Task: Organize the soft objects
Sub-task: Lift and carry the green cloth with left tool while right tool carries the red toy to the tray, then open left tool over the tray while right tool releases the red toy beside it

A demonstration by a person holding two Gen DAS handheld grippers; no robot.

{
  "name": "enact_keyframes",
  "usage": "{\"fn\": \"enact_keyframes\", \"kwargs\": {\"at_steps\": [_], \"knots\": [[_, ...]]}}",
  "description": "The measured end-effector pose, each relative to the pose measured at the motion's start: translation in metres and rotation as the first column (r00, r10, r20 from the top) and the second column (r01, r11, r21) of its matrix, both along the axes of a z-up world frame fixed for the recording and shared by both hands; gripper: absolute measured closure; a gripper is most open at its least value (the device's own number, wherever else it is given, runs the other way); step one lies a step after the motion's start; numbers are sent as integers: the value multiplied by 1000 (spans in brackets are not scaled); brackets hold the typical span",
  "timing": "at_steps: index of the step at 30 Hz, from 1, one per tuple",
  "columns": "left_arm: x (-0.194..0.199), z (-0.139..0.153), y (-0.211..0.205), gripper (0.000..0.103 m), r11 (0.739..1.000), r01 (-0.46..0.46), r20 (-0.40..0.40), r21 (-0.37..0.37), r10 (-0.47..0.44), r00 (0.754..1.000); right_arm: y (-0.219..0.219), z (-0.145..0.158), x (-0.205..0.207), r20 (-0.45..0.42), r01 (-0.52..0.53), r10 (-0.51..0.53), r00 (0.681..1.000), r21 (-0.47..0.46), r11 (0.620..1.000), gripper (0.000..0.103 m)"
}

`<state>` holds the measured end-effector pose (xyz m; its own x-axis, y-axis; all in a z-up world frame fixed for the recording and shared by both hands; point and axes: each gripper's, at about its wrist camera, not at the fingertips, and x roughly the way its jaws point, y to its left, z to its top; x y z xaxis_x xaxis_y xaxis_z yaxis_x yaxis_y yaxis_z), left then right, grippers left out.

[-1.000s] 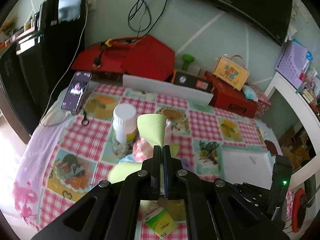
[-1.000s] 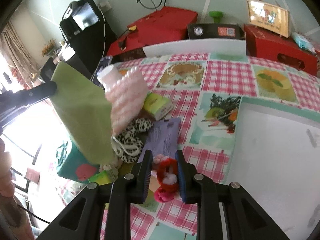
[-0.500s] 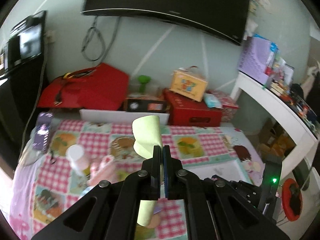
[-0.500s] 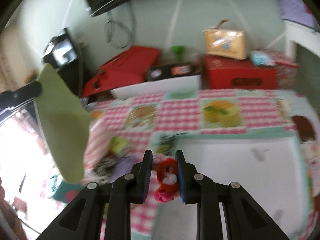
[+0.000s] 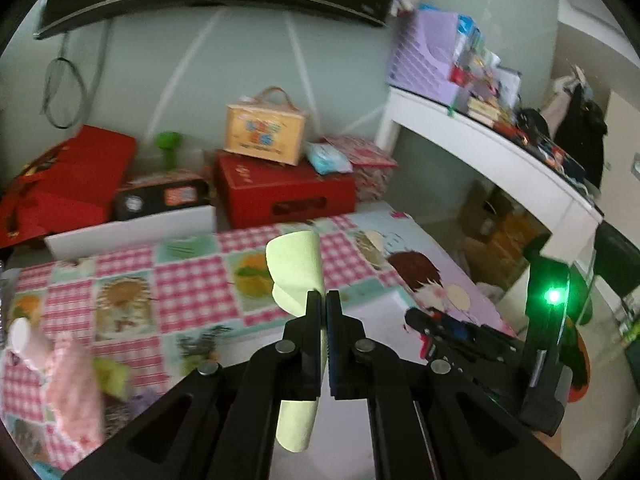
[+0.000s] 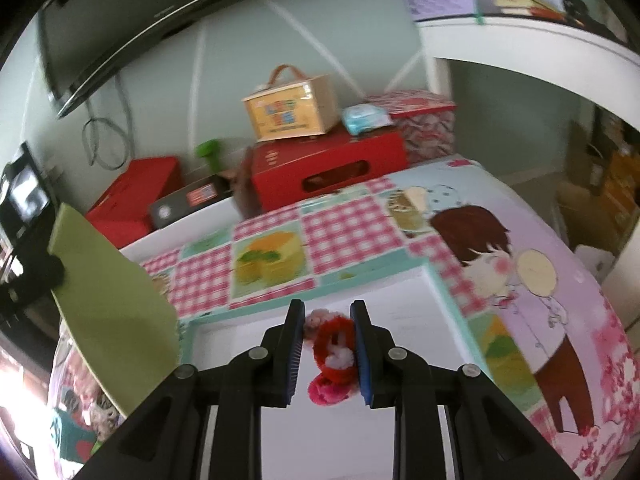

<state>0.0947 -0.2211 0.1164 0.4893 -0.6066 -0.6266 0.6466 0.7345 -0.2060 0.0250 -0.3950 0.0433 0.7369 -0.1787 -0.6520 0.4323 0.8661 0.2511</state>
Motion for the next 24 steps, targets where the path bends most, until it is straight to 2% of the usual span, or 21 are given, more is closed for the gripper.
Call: {"fn": "enact_keyframes", "kwargs": {"at_steps": [7, 10, 14, 17, 24], "knots": [[12, -55, -42, 101, 999, 40, -92, 33, -37, 995, -22, -14, 5, 7, 64, -64, 998, 20, 998, 78], [15, -82, -50, 101, 997, 38, -116, 69, -30, 993, -25, -23, 13, -20, 83, -83, 996, 1, 997, 78], [23, -115, -48, 101, 992, 7, -193, 124, 18, 981, -30, -37, 23, -43, 84, -83, 996, 12, 996, 78], [28, -132, -44, 101, 985, -13, -234, 170, 53, 971, -32, -51, 31, -76, 80, -77, 994, 34, 996, 78], [25, -151, -34, 101, 973, -18, -274, 231, 83, 958, -30, -68, 39, -145, 60, -52, 988, 51, 997, 76]]}}
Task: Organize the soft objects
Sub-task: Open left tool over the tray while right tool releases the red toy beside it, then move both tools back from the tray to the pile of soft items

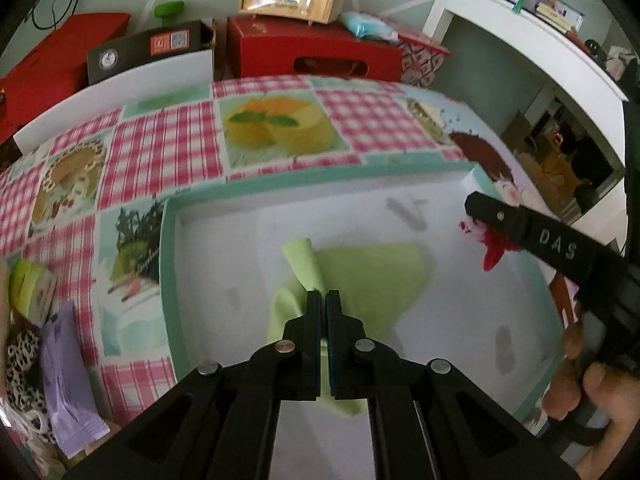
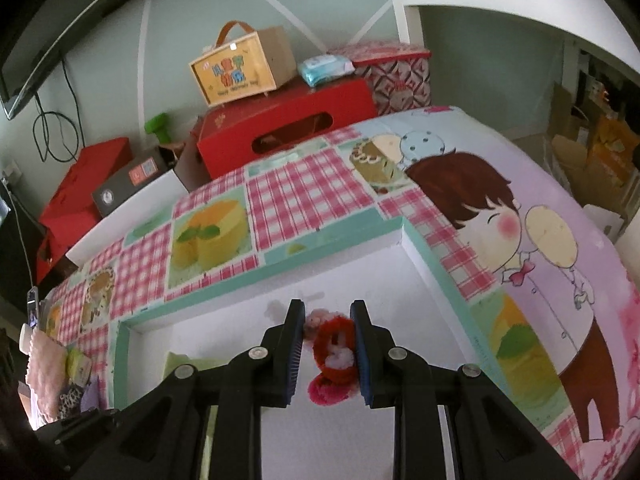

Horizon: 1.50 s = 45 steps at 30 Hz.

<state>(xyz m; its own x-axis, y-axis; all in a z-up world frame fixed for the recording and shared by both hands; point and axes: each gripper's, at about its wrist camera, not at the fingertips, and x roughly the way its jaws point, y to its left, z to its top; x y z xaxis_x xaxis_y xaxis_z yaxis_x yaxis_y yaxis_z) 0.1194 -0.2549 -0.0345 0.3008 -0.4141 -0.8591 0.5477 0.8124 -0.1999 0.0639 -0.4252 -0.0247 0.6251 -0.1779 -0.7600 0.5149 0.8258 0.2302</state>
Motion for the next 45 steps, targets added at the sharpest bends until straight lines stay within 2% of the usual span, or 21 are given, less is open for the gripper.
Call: {"fn": "enact_keyframes", "kwargs": {"at_steps": [8, 10, 11, 12, 13, 15, 18, 20, 22, 24, 27, 31, 38, 42, 45], "knots": [[-13, -1, 4, 100, 999, 14, -11, 52, -14, 1000, 2, -9, 5, -65, 1, -1, 998, 3, 1000, 74], [-16, -1, 6, 97, 998, 18, -18, 59, -17, 1000, 3, -9, 6, -74, -5, 5, 997, 0, 1000, 68], [-17, 0, 7, 94, 998, 18, -22, 62, -17, 1000, 4, -8, 6, -79, -6, 5, 997, -8, 1000, 61], [-18, 1, 7, 84, 998, 18, -24, 60, -17, 1000, 5, -7, 5, -81, -5, 4, 997, -13, 1000, 54], [-19, 3, 9, 68, 998, 17, -25, 57, -16, 1000, 5, -6, 5, -81, -3, 2, 997, -18, 1000, 53], [-22, 9, 13, 49, 999, 8, -12, 54, -8, 1000, 5, 0, 3, -72, 0, -2, 997, -25, 1000, 52], [-24, 18, 20, 48, 999, 5, 10, 44, -5, 1000, 2, 7, -3, -59, 21, -22, 998, -32, 999, 49], [-22, 25, 25, 43, 999, -12, 21, 32, 11, 1000, 0, 11, -6, -56, 41, -43, 997, -40, 998, 45], [-20, 31, 29, 28, 1000, -26, 36, 16, 26, 999, -1, 15, -9, -54, 55, -57, 997, -49, 997, 42], [-18, 35, 33, 23, 999, -35, 51, 10, 34, 998, 0, 16, -10, -59, 55, -58, 997, -53, 997, 36], [-16, 36, 36, 21, 999, -48, 55, 6, 48, 997, 2, 14, -7, -86, 52, -58, 995, -63, 997, 28], [-13, 34, 40, 10, 998, -70, 52, -1, 70, 996, 7, 11, -5, -119, 49, -58, 991, -78, 996, 19], [-9, 37, 50, 10, 994, -110, 56, -15, 111, 992, 13, 14, -5, -133, 46, -59, 989, -100, 994, 6], [-5, 40, 57, 2, 991, -129, 58, -37, 131, 990, 17, 16, -5, -146, 43, -58, 988, -105, 994, 5], [-2, 44, 65, 1, 987, -149, 50, -67, 152, 987, 23, 19, -5, -144, 25, -38, 989, -90, 996, 5]]}}
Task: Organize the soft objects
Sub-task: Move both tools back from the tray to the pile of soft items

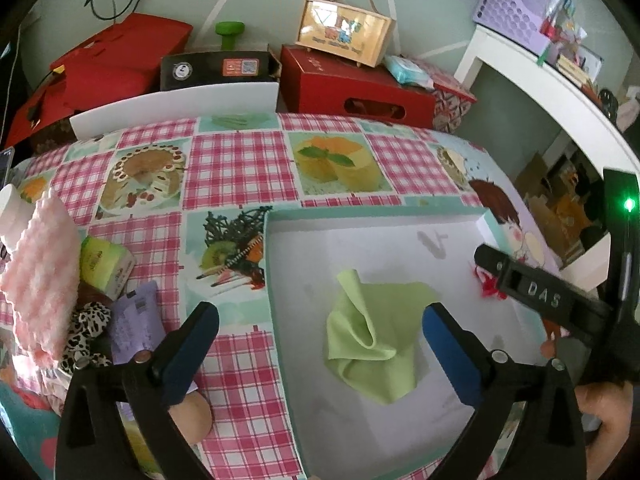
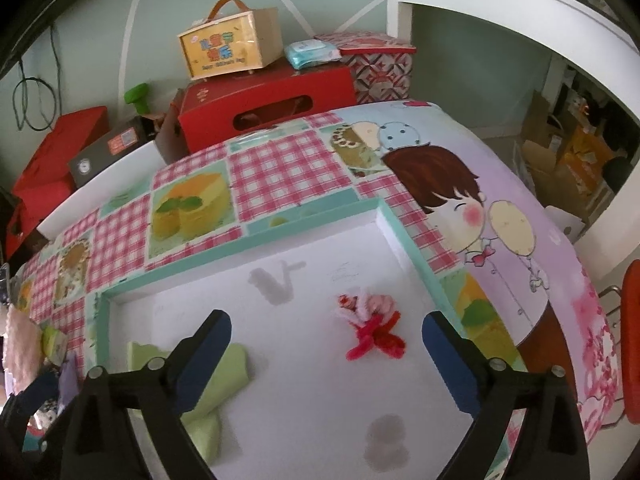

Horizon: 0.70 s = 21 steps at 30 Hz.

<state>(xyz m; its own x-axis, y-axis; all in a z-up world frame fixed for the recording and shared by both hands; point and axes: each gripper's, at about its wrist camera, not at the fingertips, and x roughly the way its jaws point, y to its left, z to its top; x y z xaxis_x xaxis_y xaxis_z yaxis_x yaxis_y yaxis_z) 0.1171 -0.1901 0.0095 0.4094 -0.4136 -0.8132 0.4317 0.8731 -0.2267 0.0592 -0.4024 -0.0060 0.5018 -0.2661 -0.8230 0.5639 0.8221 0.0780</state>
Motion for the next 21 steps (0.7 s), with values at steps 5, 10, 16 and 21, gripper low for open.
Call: {"fn": "enact_keyframes", "kwargs": {"at_steps": [5, 10, 16, 21], "knots": [[6, 7, 17, 1, 999, -40, 9, -30, 40, 999, 14, 8, 2, 0, -29, 29, 1000, -31, 999, 5], [15, 13, 40, 1, 994, -89, 1, -66, 89, 996, 22, 12, 4, -6, -43, 43, 999, -49, 998, 5], [26, 22, 76, 1, 986, -157, 18, -50, 159, 987, 27, 12, 6, -16, -41, 40, 999, -58, 997, 5], [36, 26, 114, 1, 969, -247, 32, -5, 247, 968, 41, 13, 14, -8, -70, 69, 998, -60, 996, 5]]}}
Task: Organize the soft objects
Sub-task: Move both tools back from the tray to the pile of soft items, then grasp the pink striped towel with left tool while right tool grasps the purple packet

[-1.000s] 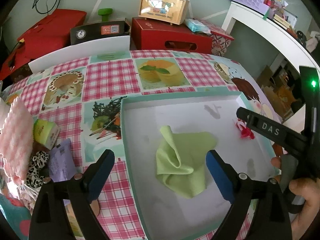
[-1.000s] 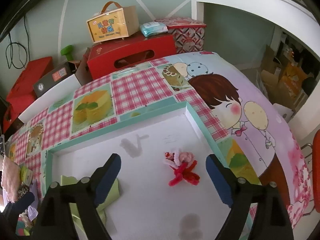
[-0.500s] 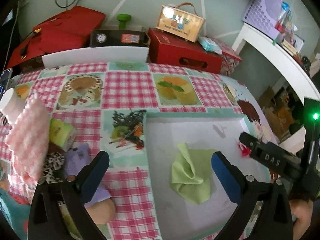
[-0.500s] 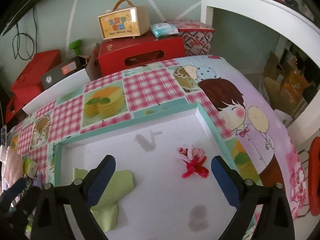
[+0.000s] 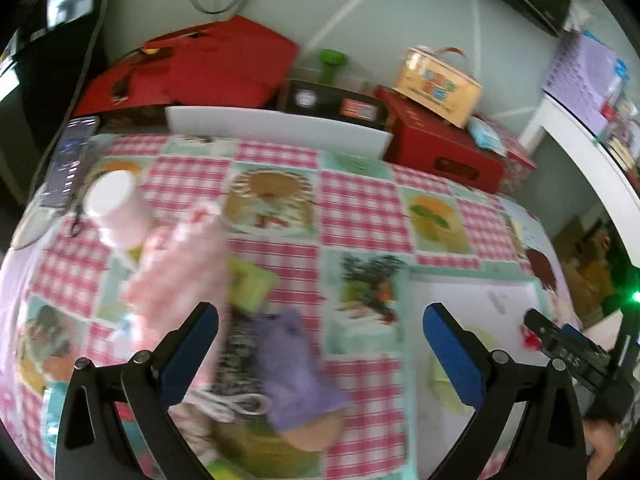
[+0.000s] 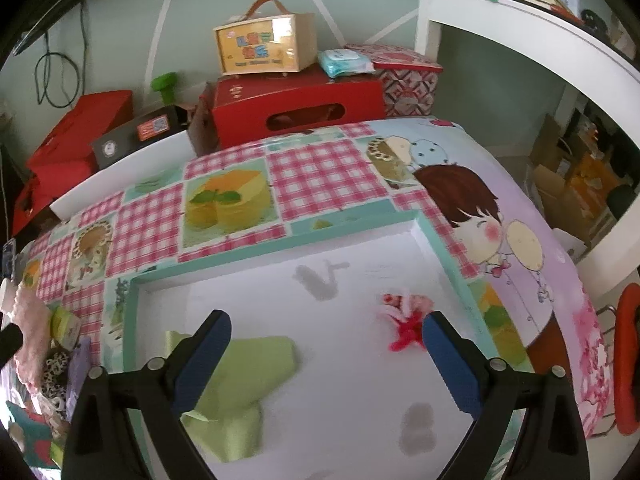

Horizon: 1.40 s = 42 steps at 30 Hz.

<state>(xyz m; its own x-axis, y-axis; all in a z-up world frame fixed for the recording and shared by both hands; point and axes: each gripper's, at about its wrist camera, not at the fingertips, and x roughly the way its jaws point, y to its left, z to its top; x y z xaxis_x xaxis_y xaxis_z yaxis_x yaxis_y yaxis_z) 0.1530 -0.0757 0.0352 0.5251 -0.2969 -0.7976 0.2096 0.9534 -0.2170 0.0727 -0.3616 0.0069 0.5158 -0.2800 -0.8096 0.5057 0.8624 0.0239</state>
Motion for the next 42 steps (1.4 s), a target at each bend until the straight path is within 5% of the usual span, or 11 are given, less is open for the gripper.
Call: {"fn": "enact_keyframes", "kwargs": {"at_steps": [16, 29, 42], "knots": [[17, -7, 123, 1, 947, -322, -88, -11, 319, 943, 111, -5, 43, -12, -301, 301, 954, 11, 954, 5], [21, -18, 126, 1, 950, -308, -143, -39, 300, 943, 202, -40, 63, -88, -516, 517, 851, 42, 856, 5], [26, -25, 122, 1, 954, -299, -172, -35, 289, 942, 235, -52, 66, -133, -595, 588, 798, -15, 804, 5]]}}
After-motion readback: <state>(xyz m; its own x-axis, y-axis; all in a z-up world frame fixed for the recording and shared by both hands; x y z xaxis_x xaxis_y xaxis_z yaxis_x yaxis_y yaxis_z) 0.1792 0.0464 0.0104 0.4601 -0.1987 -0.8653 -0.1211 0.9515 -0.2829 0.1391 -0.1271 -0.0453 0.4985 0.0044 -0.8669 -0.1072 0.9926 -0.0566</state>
